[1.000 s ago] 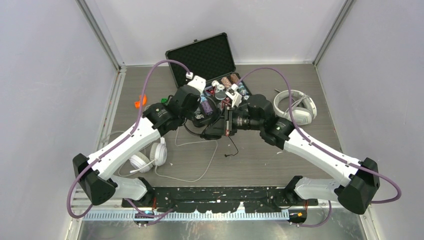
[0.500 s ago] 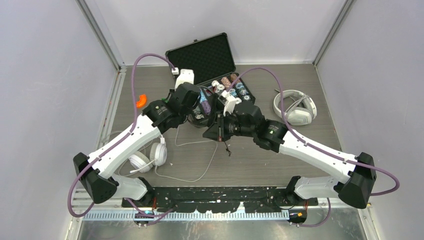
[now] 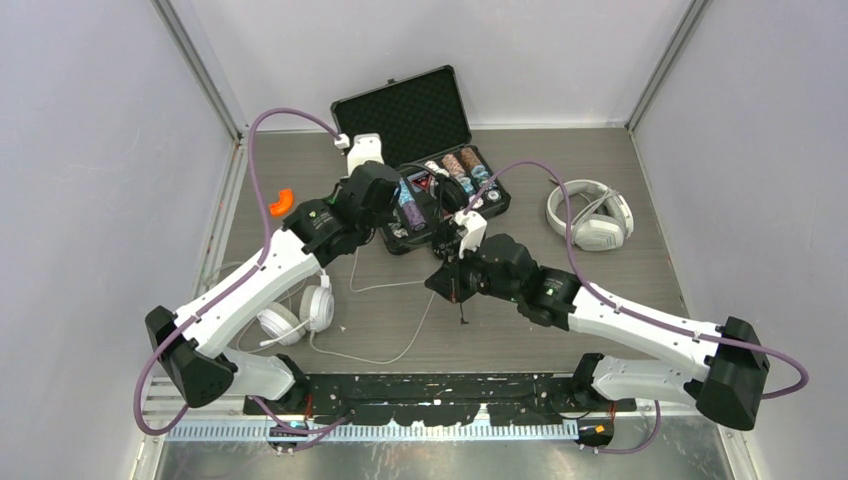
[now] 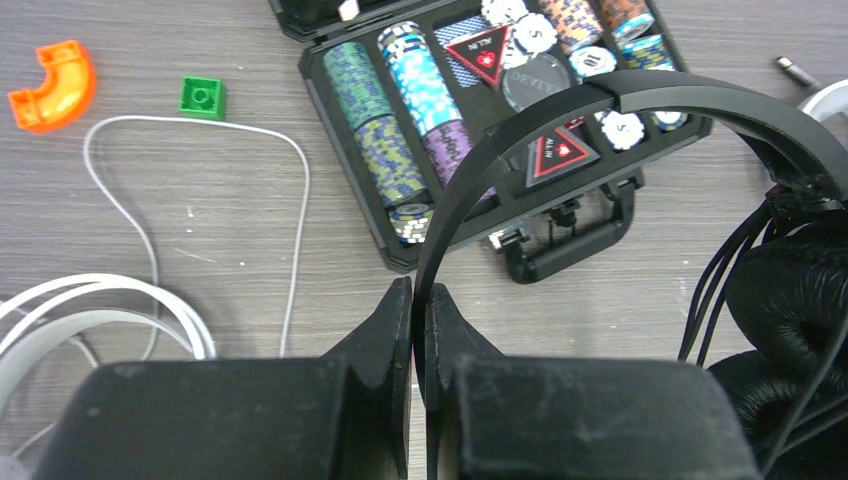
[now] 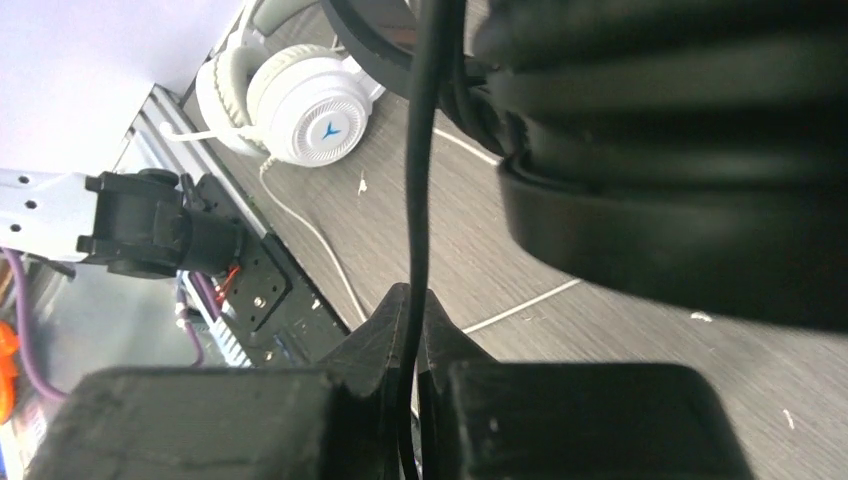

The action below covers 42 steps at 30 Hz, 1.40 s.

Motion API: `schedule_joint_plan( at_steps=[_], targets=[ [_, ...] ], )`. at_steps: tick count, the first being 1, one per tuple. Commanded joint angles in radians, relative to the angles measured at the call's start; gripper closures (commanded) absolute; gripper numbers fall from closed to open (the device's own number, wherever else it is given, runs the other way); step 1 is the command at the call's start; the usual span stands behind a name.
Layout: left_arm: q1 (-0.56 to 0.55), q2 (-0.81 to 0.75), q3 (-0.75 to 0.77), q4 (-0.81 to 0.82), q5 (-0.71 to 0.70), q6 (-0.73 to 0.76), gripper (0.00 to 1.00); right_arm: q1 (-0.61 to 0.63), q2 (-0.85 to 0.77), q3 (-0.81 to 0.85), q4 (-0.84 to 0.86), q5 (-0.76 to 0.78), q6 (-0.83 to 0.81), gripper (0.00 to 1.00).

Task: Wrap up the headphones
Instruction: Wrap the headphones cable around the headphones.

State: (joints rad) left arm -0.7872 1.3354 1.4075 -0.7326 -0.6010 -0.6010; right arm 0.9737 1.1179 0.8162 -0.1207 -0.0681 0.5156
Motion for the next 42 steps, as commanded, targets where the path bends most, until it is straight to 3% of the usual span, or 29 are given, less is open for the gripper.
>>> schedule_joint_plan(
  at_steps=[1, 8, 16, 34, 42],
  targets=[
    [0.003, -0.051, 0.048, 0.108, 0.039, -0.095, 1.0, 0.01, -0.078, -0.064, 0.176, 0.107, -0.065, 0.89],
    [0.007, -0.089, 0.027, 0.142, 0.099, -0.159, 1.0, 0.012, -0.148, -0.193, 0.345, 0.131, -0.11, 0.9],
    [0.013, -0.125, -0.015, 0.198, 0.145, -0.234, 1.0, 0.014, -0.144, -0.26, 0.428, 0.155, -0.143, 0.89],
    [0.019, -0.166, -0.041, 0.226, 0.229, -0.281, 1.0, 0.013, -0.171, -0.357, 0.534, 0.278, -0.176, 0.88],
    [0.021, -0.198, -0.033, 0.211, 0.245, -0.28, 1.0, 0.01, -0.15, -0.374, 0.54, 0.253, -0.201, 0.83]
  ],
)
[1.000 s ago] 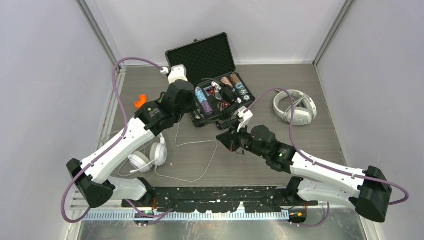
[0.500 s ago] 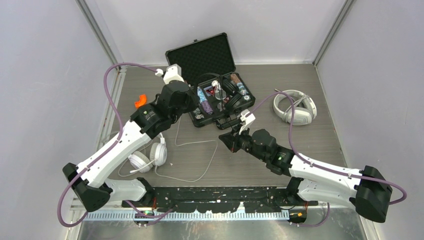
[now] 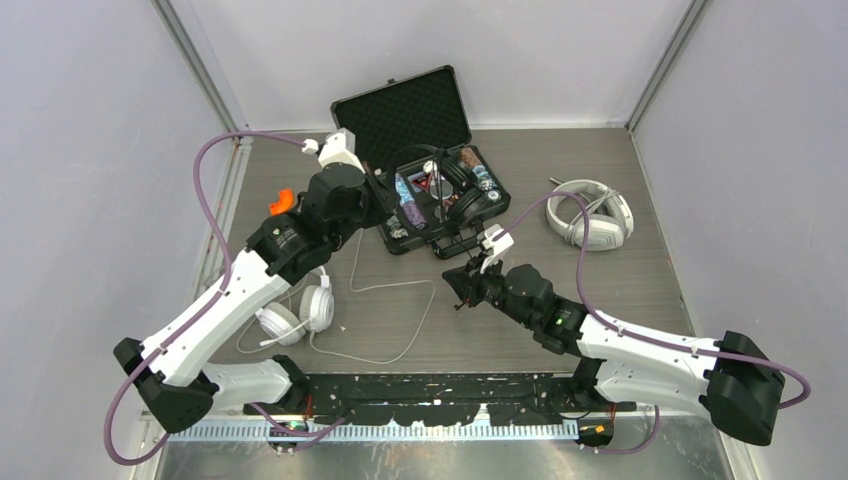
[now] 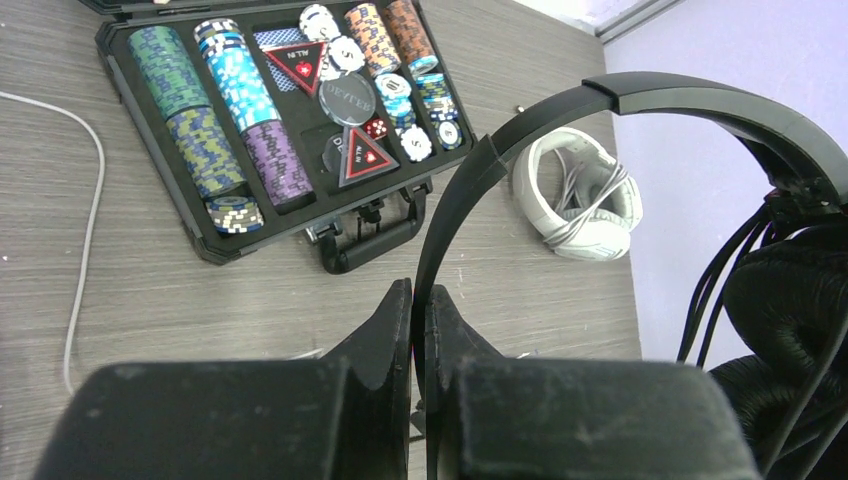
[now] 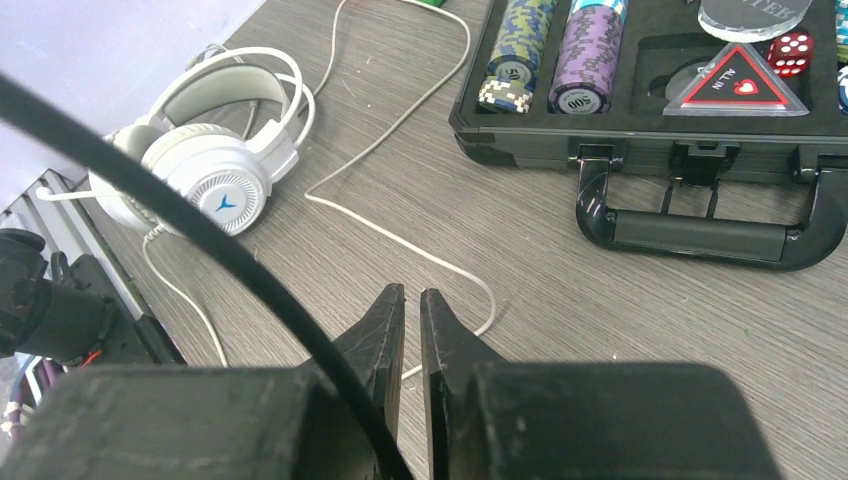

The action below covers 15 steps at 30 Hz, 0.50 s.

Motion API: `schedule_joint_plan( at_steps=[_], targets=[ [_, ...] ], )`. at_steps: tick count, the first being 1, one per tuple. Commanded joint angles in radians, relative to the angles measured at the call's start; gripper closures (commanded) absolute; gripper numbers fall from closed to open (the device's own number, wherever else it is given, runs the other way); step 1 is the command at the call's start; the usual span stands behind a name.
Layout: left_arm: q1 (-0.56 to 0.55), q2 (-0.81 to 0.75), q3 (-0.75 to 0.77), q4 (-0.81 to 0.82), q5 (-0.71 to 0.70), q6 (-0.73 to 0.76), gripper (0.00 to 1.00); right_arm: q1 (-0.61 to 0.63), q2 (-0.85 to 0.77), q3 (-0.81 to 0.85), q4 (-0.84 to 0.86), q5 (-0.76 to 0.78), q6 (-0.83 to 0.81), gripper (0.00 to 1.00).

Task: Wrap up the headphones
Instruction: Wrap the headphones cable around the headphones.

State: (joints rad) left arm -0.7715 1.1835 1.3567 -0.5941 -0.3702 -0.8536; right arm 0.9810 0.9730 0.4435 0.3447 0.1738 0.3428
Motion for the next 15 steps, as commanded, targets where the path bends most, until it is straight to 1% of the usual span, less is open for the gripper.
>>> schedule_joint_plan(
  at_steps=[1, 10, 15],
  targets=[
    [0.006, -0.047, 0.02, 0.07, 0.016, -0.027, 1.0, 0.003, 0.001, -0.004, 0.075, 0.008, -0.029, 0.83],
    [0.009, -0.047, 0.048, 0.049, 0.055, -0.018, 1.0, -0.019, 0.024, -0.046, 0.107, -0.009, -0.018, 0.82],
    [0.011, -0.05, 0.055, 0.04, 0.055, -0.012, 1.0, -0.04, 0.02, -0.07, 0.116, -0.032, -0.015, 0.82]
  ],
)
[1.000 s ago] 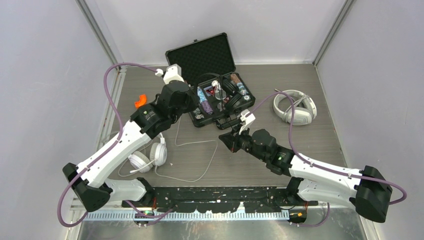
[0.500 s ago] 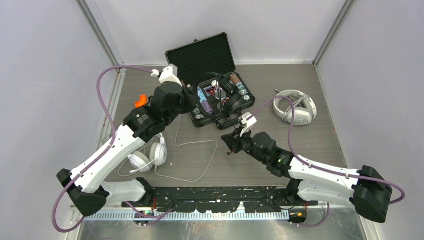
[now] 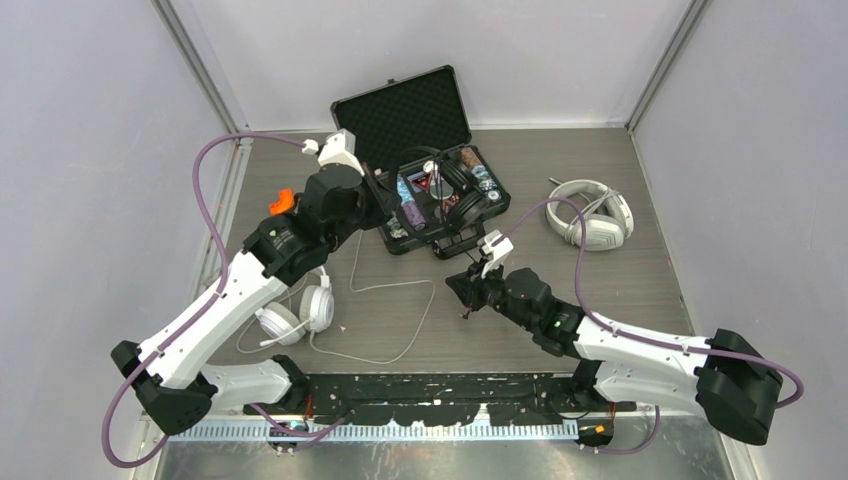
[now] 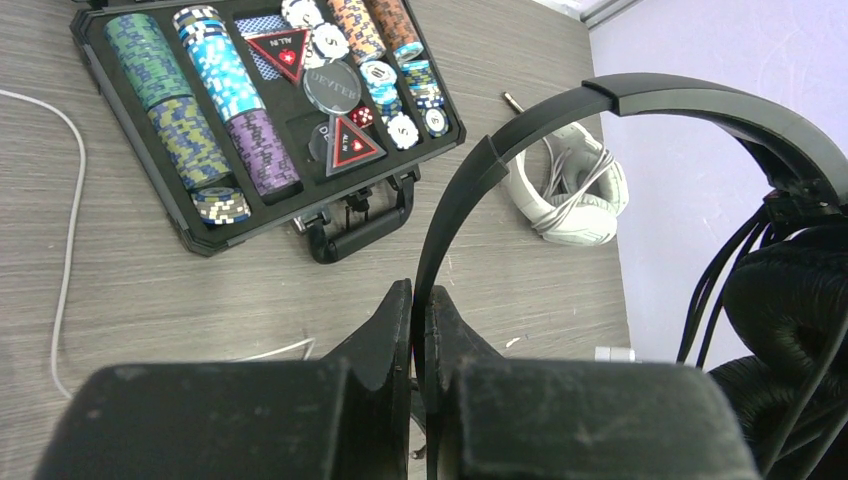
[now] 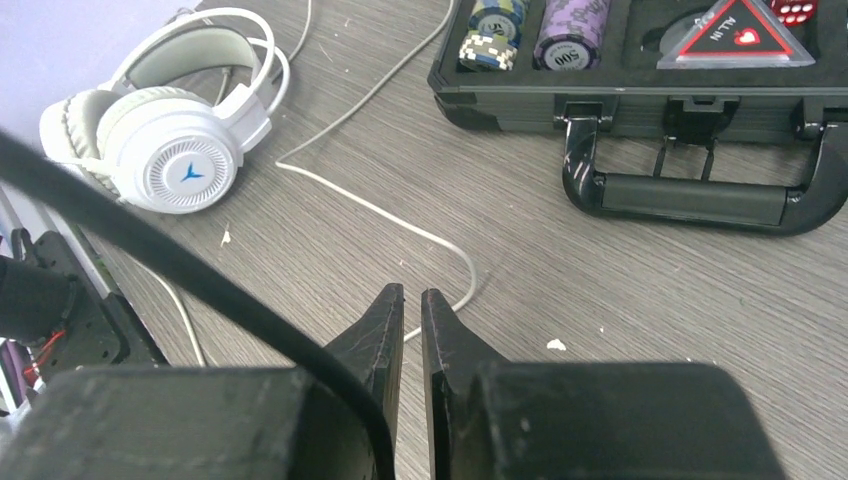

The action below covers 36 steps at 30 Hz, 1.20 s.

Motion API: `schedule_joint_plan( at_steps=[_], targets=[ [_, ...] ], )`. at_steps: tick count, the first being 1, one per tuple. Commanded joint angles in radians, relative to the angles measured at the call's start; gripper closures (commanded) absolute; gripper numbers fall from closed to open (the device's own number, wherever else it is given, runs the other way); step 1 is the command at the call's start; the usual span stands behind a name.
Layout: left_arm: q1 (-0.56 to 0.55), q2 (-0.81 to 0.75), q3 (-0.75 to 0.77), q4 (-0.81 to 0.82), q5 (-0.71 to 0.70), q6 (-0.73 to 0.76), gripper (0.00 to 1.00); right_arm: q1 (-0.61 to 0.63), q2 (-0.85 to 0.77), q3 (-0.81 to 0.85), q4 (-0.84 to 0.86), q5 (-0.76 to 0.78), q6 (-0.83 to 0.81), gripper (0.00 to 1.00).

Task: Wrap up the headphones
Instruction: Wrap the headphones cable around the headphones.

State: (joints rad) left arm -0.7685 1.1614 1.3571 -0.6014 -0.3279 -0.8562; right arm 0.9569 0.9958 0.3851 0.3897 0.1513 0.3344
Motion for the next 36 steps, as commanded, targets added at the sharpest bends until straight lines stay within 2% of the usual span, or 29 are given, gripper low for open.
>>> schedule_joint_plan(
  at_steps=[1, 12, 17, 20, 24, 28, 31, 36],
  targets=[
    [0.009, -0.028, 0.057, 0.045, 0.012, -0.008, 1.0, -0.02, -0.005, -0.017, 0.072, -0.013, -0.006, 0.82],
    [0.029, -0.022, 0.081, 0.027, 0.058, 0.011, 1.0, -0.099, -0.026, -0.07, 0.091, -0.125, 0.014, 0.82],
    [0.055, -0.021, 0.086, 0.031, 0.14, 0.059, 1.0, -0.171, -0.038, -0.076, 0.093, -0.24, 0.048, 0.99],
    [0.071, -0.026, 0.087, 0.025, 0.197, 0.094, 1.0, -0.223, -0.045, -0.071, 0.089, -0.311, 0.072, 1.0],
    [0.099, -0.037, 0.08, 0.023, 0.312, 0.176, 1.0, -0.275, -0.042, -0.053, 0.065, -0.391, 0.089, 1.0],
    [0.154, -0.058, 0.046, 0.068, 0.499, 0.285, 1.0, -0.293, -0.042, -0.031, 0.034, -0.462, 0.102, 1.0],
    [0.179, -0.056, 0.031, 0.084, 0.647, 0.407, 1.0, -0.309, -0.038, -0.004, -0.009, -0.502, 0.117, 1.0],
    [0.18, -0.023, 0.032, -0.003, 0.81, 0.654, 1.0, -0.352, -0.018, 0.077, -0.146, -0.601, 0.133, 1.0]
  ],
)
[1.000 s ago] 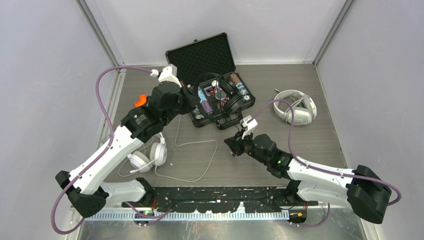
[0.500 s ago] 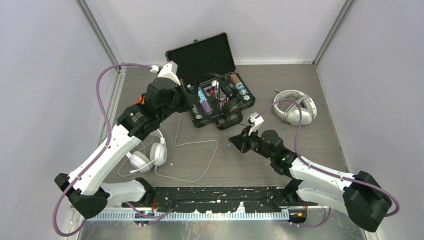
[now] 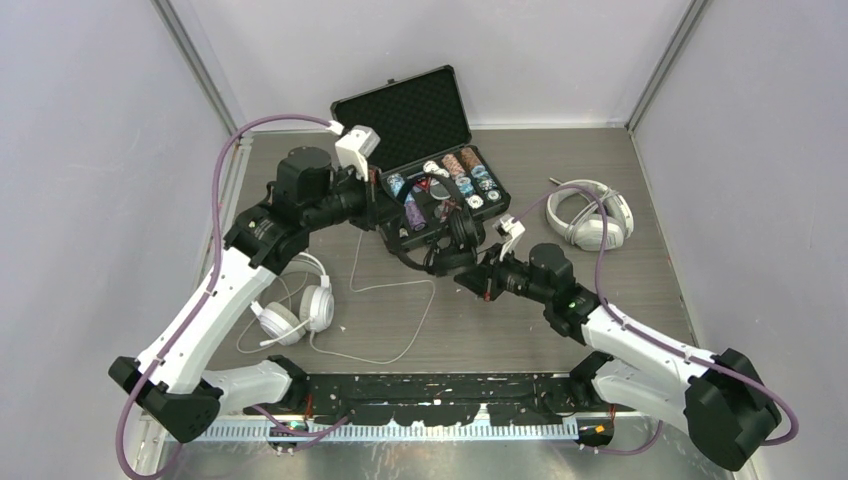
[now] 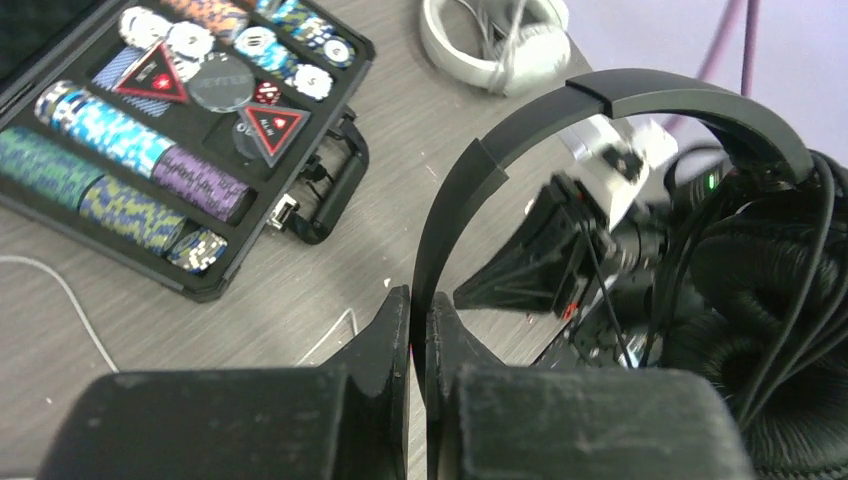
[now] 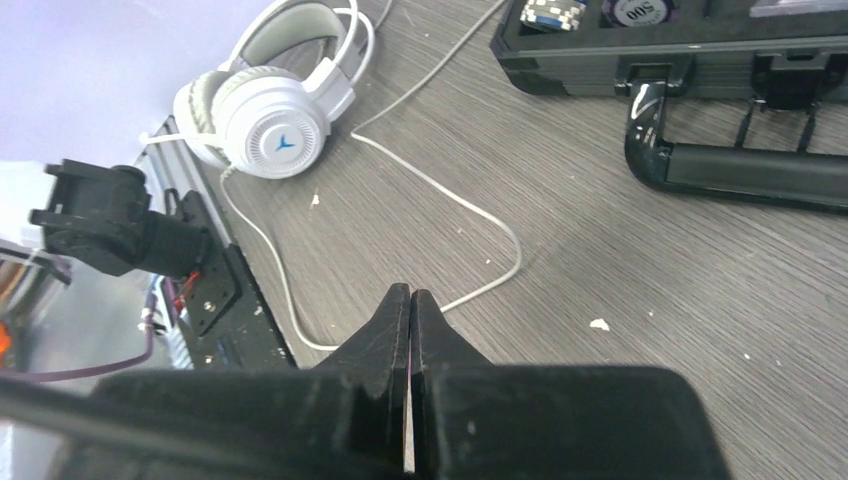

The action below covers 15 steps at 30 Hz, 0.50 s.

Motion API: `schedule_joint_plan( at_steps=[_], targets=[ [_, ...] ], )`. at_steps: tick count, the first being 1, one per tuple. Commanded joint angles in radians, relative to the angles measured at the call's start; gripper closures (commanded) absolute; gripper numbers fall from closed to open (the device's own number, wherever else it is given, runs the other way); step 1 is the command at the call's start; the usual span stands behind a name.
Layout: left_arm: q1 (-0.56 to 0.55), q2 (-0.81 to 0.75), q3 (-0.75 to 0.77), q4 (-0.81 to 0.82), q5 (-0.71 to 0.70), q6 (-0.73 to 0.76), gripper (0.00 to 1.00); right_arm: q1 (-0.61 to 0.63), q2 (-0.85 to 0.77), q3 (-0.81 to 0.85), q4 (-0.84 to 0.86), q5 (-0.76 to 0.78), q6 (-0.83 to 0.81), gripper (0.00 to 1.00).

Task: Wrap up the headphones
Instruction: Wrap the headphones cable around the headphones.

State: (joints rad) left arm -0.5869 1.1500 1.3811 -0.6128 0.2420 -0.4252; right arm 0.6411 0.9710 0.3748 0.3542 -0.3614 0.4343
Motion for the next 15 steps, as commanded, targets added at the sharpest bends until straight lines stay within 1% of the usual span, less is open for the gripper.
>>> schedule_joint_plan(
  at_steps=[1, 3, 6, 11, 15],
  targets=[
    [-0.002, -0.008, 0.003, -0.01, 0.254, 0.272, 1.0, -0.041, 0.01, 0.107, -0.148, -0.104, 0.033, 1.0],
    [-0.002, -0.006, -0.016, -0.037, 0.26, 0.364, 1.0, -0.049, 0.013, 0.151, -0.23, -0.141, 0.026, 1.0],
    [-0.002, -0.002, -0.045, -0.061, 0.24, 0.514, 1.0, -0.055, 0.013, 0.207, -0.342, -0.158, 0.023, 1.0],
    [-0.001, 0.021, -0.072, -0.125, 0.131, 0.78, 1.0, -0.054, 0.012, 0.289, -0.525, -0.183, 0.105, 1.0],
    [-0.006, 0.062, -0.089, -0.14, 0.069, 0.934, 1.0, -0.055, -0.021, 0.318, -0.628, -0.224, 0.165, 1.0]
  ],
)
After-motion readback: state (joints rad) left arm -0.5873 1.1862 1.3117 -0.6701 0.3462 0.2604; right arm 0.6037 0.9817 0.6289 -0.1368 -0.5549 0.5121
